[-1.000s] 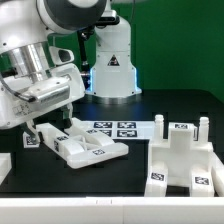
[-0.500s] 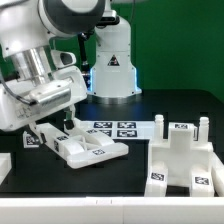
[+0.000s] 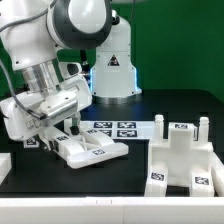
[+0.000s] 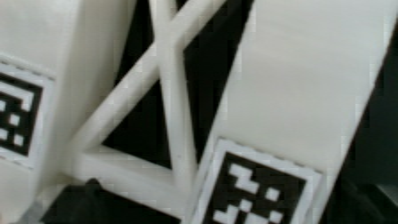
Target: Assemble chair
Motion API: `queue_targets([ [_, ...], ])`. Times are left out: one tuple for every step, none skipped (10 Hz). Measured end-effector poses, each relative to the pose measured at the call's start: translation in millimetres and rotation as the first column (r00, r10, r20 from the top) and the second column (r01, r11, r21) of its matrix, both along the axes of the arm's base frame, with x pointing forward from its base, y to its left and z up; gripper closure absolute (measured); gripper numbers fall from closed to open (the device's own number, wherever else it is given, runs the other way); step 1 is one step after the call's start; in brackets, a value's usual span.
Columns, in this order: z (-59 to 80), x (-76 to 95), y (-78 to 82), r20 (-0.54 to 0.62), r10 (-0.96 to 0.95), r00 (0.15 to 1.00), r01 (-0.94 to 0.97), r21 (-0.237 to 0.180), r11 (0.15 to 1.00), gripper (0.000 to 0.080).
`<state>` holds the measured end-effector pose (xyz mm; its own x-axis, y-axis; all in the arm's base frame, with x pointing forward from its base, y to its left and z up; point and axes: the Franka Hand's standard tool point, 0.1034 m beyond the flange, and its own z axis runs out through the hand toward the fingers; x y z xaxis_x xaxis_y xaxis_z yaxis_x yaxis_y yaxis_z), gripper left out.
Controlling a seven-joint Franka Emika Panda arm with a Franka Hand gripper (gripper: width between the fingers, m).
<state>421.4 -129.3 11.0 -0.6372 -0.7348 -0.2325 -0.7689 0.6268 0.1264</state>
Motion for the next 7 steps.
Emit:
queue_targets([
  [0.7,0.7,-1.0,0.002,-0.001,1.000,0.001,-0.001,1.000,0.0246],
  [1.6,1.5,-2.3,0.005,-0.003,1.000,0.003,-0.003,1.000,0.0446],
  [2.0,1.8,-2.5,0.006,-0.003,1.000,0.003,-0.003,1.000,0.0499],
  [2.1,1.9,-2.5,0.006,-0.003,1.000,0.003,-0.003,1.000,0.0499],
  [3.7,1.3,0.6,0.003,-0.016,1.000,0.016,0.007,1.000,0.0499],
  [6.9,2.3,3.1,0.002,-0.032,0.999,0.032,0.019,0.999,0.0499],
  [9.7,4.3,4.1,0.006,-0.037,0.999,0.037,0.024,0.999,0.0499],
])
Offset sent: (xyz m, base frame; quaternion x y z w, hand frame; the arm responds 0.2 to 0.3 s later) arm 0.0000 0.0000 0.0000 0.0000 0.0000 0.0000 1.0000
